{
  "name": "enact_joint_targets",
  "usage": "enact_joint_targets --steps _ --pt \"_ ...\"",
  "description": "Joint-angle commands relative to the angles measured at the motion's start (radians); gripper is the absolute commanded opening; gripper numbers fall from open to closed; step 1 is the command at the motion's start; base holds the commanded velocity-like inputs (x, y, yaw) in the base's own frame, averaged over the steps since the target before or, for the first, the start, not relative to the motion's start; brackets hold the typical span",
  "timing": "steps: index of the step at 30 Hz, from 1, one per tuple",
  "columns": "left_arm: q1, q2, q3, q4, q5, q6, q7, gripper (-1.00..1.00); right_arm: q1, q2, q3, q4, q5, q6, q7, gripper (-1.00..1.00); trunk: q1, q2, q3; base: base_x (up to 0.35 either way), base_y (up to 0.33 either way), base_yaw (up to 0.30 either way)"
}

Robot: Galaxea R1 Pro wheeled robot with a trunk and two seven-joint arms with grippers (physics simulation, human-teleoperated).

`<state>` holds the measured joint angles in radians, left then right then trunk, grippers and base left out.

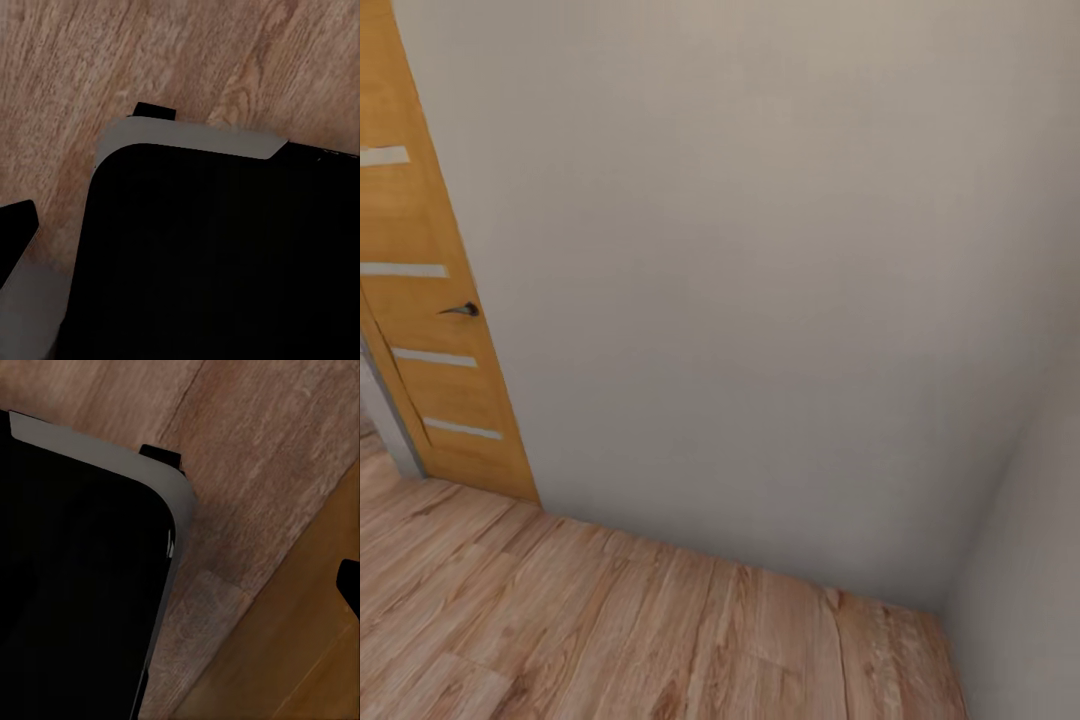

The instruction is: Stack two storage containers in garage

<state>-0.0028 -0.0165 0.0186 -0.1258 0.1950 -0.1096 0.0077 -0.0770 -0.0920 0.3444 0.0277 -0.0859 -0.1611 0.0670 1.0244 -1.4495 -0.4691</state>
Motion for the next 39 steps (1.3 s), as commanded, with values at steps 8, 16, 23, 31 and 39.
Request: enact_joint_targets --steps 8,16,23,31,39 --pt "0.000 0.000 0.001 0.000 0.004 -0.002 0.001 1.00 -0.001 0.000 0.005 0.003 -0.009 -0.006 0.005 1.00 0.001 0.000 -0.001 0.321 0.109 0.269" --pt "0.000 0.000 0.001 0.000 0.004 -0.003 0.001 1.00 -0.001 0.000 0.005 0.003 -0.009 -0.006 0.005 1.00 0.001 0.000 -0.001 0.322 0.101 0.269" --pt "0.000 0.000 0.001 0.000 0.004 -0.003 0.001 1.00 -0.001 0.000 0.005 0.003 -0.009 -0.006 0.005 1.00 0.001 0.000 -0.001 0.322 0.096 0.269" --pt "0.000 0.000 0.001 0.000 0.004 -0.004 0.001 1.00 -0.001 0.000 0.009 0.003 -0.008 -0.008 0.005 1.00 0.001 0.000 -0.001 0.321 0.090 0.269" --pt "0.000 0.000 0.001 0.000 0.004 -0.004 0.002 1.00 -0.001 0.001 0.009 0.003 -0.007 -0.007 0.004 1.00 0.001 0.000 -0.001 0.212 0.026 0.272"
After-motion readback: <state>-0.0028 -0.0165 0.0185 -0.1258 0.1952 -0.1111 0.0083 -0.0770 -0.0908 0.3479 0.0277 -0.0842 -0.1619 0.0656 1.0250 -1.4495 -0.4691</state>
